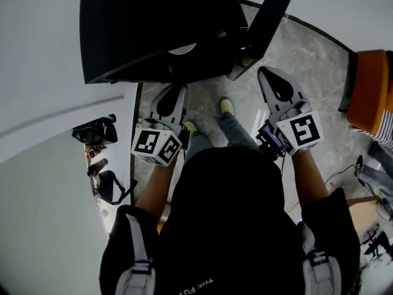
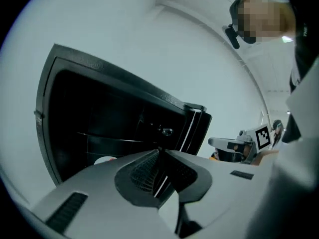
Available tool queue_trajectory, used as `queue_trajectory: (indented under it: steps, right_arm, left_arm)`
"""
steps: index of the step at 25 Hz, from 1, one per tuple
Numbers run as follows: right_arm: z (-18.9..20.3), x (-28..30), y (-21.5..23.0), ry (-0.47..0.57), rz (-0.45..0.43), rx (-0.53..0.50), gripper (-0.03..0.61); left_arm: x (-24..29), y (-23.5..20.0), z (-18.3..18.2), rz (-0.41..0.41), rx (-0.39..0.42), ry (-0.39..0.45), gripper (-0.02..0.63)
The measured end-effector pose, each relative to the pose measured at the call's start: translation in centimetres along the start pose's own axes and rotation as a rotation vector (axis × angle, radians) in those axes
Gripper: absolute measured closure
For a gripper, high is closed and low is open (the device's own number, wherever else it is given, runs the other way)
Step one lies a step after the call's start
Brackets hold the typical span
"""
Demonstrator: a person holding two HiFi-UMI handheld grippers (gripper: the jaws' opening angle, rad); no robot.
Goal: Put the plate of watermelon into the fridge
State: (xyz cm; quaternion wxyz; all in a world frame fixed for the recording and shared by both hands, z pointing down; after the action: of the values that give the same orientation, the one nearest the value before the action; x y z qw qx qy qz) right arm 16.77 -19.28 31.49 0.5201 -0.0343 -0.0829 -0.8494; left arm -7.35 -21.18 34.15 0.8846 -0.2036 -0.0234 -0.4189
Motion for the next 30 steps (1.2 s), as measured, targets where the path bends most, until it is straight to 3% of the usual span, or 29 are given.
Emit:
queue_trajectory:
  steps: [7, 16, 25, 30]
  right_arm:
    - [0.6, -1.4, -1.0, -0.039, 0.028, 0.04, 0.571]
    - [0.4, -4.7, -5.1, -0.001, 0.069, -0.001, 0.571]
    - [1.0, -11.2, -15.9, -0.019, 0.111, -0.008, 0.571]
    - [1.6, -15.2, -23.5, -0.053, 0.112, -0.075, 0.571]
  left_arm:
    - [-1.4, 2.2, -2.6, 0.016, 0.155, 0.065, 0.574]
    - [-5.5, 4.2, -1.9, 0.09, 0.146, 0.097, 0.581]
    - [-17.4, 5.5, -1.2, 0.111, 0.168, 0.148, 0.581]
    - [-25.3, 5.7, -0.6, 0.105, 0.16, 0.213, 0.581]
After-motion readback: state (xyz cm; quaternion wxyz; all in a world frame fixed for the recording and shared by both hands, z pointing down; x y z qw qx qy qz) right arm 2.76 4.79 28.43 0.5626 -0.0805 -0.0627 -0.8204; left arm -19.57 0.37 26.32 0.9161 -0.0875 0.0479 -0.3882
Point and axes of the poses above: the fingertips, and each gripper's own axes: x forward along the fingers, y to its right, z out of its underside, the point moved 5 cm from there along -x, backward along the fingers, and after that the axes turned 6 degrees about y, right-handed, at the moved point
